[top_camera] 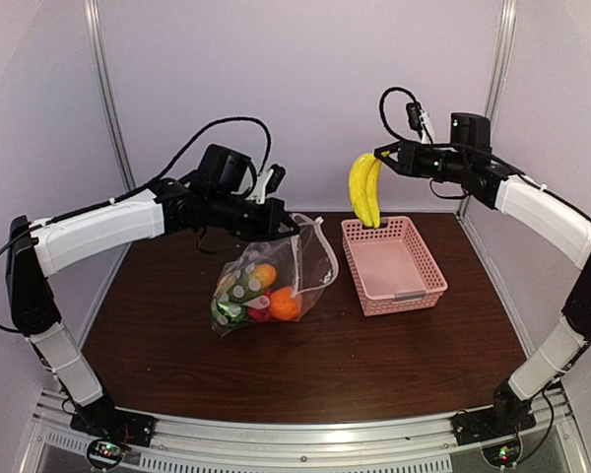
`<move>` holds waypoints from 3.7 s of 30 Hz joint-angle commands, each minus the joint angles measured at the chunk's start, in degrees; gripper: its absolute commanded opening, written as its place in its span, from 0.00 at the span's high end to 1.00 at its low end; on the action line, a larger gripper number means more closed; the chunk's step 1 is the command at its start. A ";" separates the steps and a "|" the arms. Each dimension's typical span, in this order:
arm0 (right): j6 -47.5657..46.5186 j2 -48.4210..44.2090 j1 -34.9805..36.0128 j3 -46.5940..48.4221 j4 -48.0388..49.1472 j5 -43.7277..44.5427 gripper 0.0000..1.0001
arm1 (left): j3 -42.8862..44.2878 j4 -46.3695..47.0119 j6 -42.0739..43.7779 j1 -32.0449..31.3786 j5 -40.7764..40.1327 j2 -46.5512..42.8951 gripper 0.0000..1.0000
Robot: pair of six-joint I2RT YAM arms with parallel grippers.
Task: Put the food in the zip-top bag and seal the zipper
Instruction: Place the fake fruit in the zipper food storage bag, then adjust the zipper food storage bag.
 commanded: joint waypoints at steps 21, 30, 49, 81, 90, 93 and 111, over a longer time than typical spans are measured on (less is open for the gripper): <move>-0.33 2.42 12.73 6.28 5.19 -4.66 0.88 | 7.46 7.86 -12.52 0.46 7.46 -2.49 1.00; -6.89 3.45 13.78 1.54 7.37 -2.41 0.86 | 4.57 8.29 -13.95 1.77 6.95 -4.89 1.00; -23.29 3.57 21.64 -2.12 0.86 7.02 0.77 | -3.28 13.36 -18.06 5.24 6.86 -8.07 1.00; -25.51 5.96 22.66 13.87 -32.82 20.52 0.19 | -9.13 15.86 -16.67 6.74 8.66 -11.24 1.00; -22.77 13.01 22.34 16.22 -37.40 19.61 0.57 | -9.42 15.93 -16.11 6.74 9.39 -10.76 1.00; -21.46 13.42 21.84 20.07 -38.60 18.38 1.00 | -8.68 14.94 -14.88 6.74 9.96 -10.25 1.00; -13.09 9.16 21.06 17.75 -31.02 -7.95 0.88 | -0.20 8.33 0.22 4.01 13.98 -5.21 1.00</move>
